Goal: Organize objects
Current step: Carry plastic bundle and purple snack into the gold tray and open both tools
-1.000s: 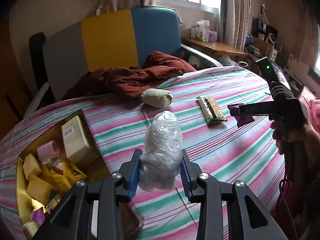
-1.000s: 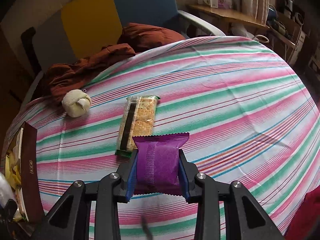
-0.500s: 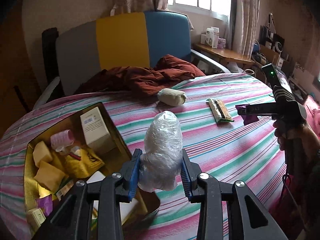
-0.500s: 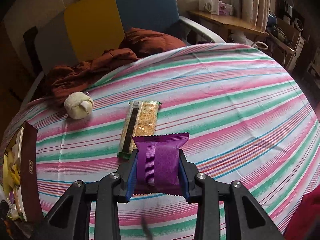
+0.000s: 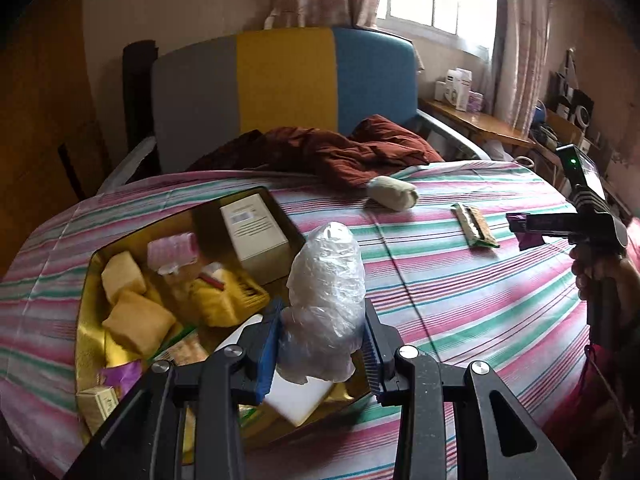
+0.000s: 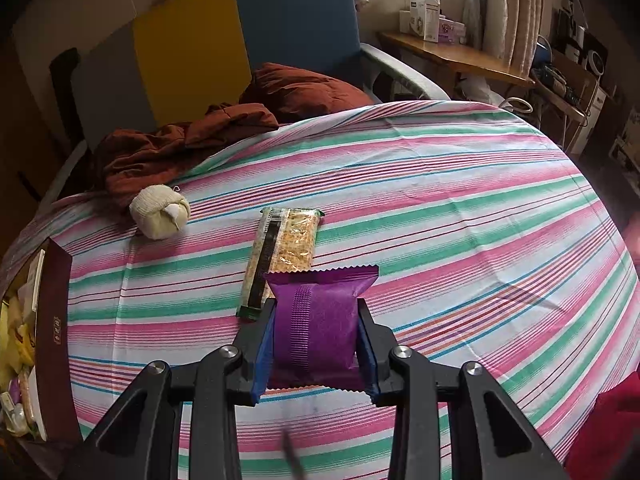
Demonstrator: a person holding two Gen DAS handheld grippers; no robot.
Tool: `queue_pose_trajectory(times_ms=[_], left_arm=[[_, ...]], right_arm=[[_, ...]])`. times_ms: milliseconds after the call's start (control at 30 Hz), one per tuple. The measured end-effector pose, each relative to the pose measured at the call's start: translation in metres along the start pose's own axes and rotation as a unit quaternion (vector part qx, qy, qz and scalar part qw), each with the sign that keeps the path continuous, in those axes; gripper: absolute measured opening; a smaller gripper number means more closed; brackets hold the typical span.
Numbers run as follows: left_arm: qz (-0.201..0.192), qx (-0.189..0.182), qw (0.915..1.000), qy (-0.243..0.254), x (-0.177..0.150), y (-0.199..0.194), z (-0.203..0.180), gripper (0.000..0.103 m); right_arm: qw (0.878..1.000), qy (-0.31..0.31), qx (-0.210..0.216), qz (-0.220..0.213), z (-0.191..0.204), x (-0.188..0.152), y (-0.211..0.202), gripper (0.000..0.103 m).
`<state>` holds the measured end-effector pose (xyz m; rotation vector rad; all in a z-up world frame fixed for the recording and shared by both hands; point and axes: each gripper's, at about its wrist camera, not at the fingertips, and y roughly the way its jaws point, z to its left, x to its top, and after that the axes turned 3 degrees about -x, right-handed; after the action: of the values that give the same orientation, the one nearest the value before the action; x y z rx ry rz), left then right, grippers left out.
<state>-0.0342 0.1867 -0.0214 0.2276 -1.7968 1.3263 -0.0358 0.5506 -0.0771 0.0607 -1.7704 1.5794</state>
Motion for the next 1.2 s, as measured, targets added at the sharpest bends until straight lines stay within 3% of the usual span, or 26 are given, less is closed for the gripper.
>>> queue_pose_trajectory(times_ms=[633, 900, 1067, 1200], left_arm=[[0.002, 0.045, 0.996, -0.077, -0.028, -0.02, 0.077, 0.038], [-0.005, 0.066, 0.9909, -0.117, -0.036, -0.029, 0.114, 0.038], [-0.003, 0.066, 0.9877, -0.142, -0.039, -0.032, 0.13, 0.038], [0.001, 0.061, 0.9864, -0.153, -0.042, -0.032, 0.137, 0.038]], right_arm=[[0.998, -0.048, 0.02, -0.03, 0.034, -0.004, -0.028, 0.035], [0.987, -0.111, 0.103, -0.046, 0.108, -0.018, -0.067, 0.035], [0.969, -0.16, 0.183, -0.044, 0.173, -0.038, -0.09, 0.035], [0.955, -0.192, 0.223, -0.032, 0.216, -0.054, -0.096, 0.035]])
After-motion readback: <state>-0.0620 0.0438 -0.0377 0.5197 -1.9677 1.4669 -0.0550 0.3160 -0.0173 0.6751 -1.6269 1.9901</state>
